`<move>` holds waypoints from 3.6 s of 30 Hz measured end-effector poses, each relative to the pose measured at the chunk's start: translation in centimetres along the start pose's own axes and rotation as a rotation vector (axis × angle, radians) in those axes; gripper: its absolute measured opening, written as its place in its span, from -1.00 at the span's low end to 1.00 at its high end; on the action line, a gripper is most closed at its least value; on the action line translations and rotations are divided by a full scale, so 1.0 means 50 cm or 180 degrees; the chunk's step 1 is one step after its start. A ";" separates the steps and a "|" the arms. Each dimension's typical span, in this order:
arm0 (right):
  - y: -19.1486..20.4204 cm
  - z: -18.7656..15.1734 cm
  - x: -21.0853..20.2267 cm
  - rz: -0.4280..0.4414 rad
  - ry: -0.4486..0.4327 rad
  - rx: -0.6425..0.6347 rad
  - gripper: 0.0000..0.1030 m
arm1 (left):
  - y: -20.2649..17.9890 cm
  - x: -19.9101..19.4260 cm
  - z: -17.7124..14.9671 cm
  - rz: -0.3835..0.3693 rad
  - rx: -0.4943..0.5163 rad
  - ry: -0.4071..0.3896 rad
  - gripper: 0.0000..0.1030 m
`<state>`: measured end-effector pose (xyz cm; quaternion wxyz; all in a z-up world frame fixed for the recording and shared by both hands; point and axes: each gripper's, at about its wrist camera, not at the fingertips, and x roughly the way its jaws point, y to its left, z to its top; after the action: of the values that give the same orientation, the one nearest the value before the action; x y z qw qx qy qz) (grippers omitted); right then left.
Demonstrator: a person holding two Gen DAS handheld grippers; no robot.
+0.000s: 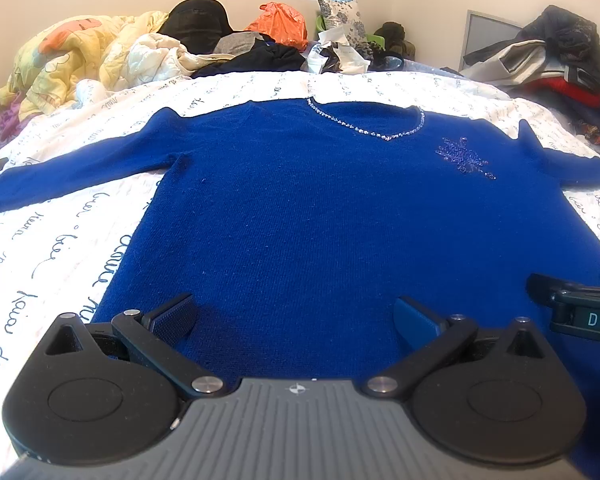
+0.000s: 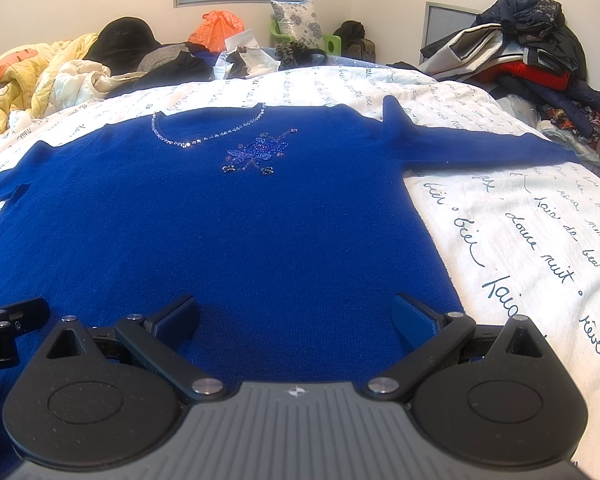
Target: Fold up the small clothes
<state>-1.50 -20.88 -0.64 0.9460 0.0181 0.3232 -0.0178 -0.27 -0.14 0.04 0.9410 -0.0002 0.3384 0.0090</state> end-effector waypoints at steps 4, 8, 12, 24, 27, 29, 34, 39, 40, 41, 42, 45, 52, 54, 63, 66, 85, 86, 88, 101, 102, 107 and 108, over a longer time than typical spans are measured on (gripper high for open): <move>0.000 0.000 0.000 0.0000 0.0000 0.0000 1.00 | 0.000 0.000 0.000 0.0000 0.0000 0.0000 1.00; 0.000 0.000 0.000 0.0000 0.0000 -0.0001 1.00 | 0.000 0.000 0.000 0.0000 0.0000 0.0000 1.00; 0.000 0.000 0.000 -0.0002 0.0000 -0.0002 1.00 | 0.000 0.000 0.000 -0.0001 0.0001 0.0000 1.00; 0.001 0.000 0.000 -0.0007 0.0002 -0.0006 1.00 | 0.002 -0.003 -0.003 0.0027 0.0002 -0.0013 1.00; 0.001 0.000 0.000 -0.0010 0.0003 -0.0009 1.00 | 0.003 -0.004 -0.003 0.0025 -0.0005 -0.0013 1.00; 0.000 0.001 -0.001 -0.0007 0.0002 -0.0006 1.00 | 0.003 -0.004 -0.003 0.0022 -0.0007 -0.0012 1.00; 0.003 -0.001 -0.003 -0.0008 0.0003 -0.0008 1.00 | 0.002 -0.004 -0.003 0.0023 -0.0005 -0.0012 1.00; -0.018 0.024 -0.014 0.0320 0.0221 -0.0026 1.00 | 0.002 -0.004 -0.003 0.0022 -0.0004 -0.0011 1.00; -0.044 0.044 -0.023 0.0565 0.0251 0.0177 1.00 | 0.002 -0.005 -0.004 0.0020 -0.0003 -0.0011 1.00; -0.070 0.065 -0.029 0.0794 0.0226 0.0385 1.00 | 0.002 -0.005 -0.004 0.0018 -0.0003 -0.0011 1.00; -0.119 0.097 -0.046 0.1108 0.0116 0.0680 1.00 | 0.001 -0.004 -0.004 0.0018 -0.0004 -0.0011 1.00; -0.278 0.183 -0.082 0.1575 -0.0308 0.1433 1.00 | 0.001 -0.004 -0.004 0.0019 -0.0003 -0.0012 1.00; -0.687 0.226 0.066 0.1042 -0.0453 0.2969 1.00 | 0.001 -0.007 -0.005 0.0006 -0.0006 -0.0013 1.00; -0.764 0.210 0.126 0.0934 -0.0374 0.3298 0.98 | 0.000 -0.007 -0.006 0.0004 -0.0006 -0.0013 1.00; -0.881 0.218 0.295 0.0590 -0.0291 0.3571 0.82 | 0.000 -0.007 -0.006 0.0008 -0.0007 -0.0013 1.00; -0.885 0.235 0.311 0.0628 -0.0284 0.3602 0.81 | 0.001 -0.007 -0.006 0.0008 -0.0008 -0.0013 1.00; -0.800 0.310 0.284 0.0473 -0.0644 0.3028 -0.92 | -0.003 -0.001 0.000 -0.0015 -0.0018 -0.0012 1.00; -0.748 0.344 0.264 0.0603 -0.0698 0.2723 -0.92 | -0.003 0.000 0.000 -0.0016 -0.0022 -0.0013 1.00; -0.593 0.407 0.215 0.1014 -0.0741 0.1989 -0.92 | -0.003 0.001 0.001 -0.0019 -0.0023 -0.0013 1.00; -0.098 0.199 0.124 0.2107 -0.0073 0.0942 0.70 | 0.056 -0.041 0.072 -0.0410 -0.0383 -0.0243 1.00; -0.112 0.179 0.113 0.1980 -0.0127 0.0952 0.70 | 0.064 -0.024 0.101 -0.0554 -0.0508 -0.0168 0.99; -0.144 0.125 0.136 0.1521 -0.0098 0.0916 0.70 | 0.017 0.127 0.254 -0.0954 -0.0653 0.0139 0.57; -0.148 0.111 0.138 0.1541 -0.0180 0.0946 0.70 | -0.013 0.160 0.280 -0.0850 -0.0503 0.0227 0.61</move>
<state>7.02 -28.66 -0.62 0.9183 0.2327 0.2768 0.1609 14.80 -0.57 5.73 0.9183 -0.1195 0.3667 -0.0896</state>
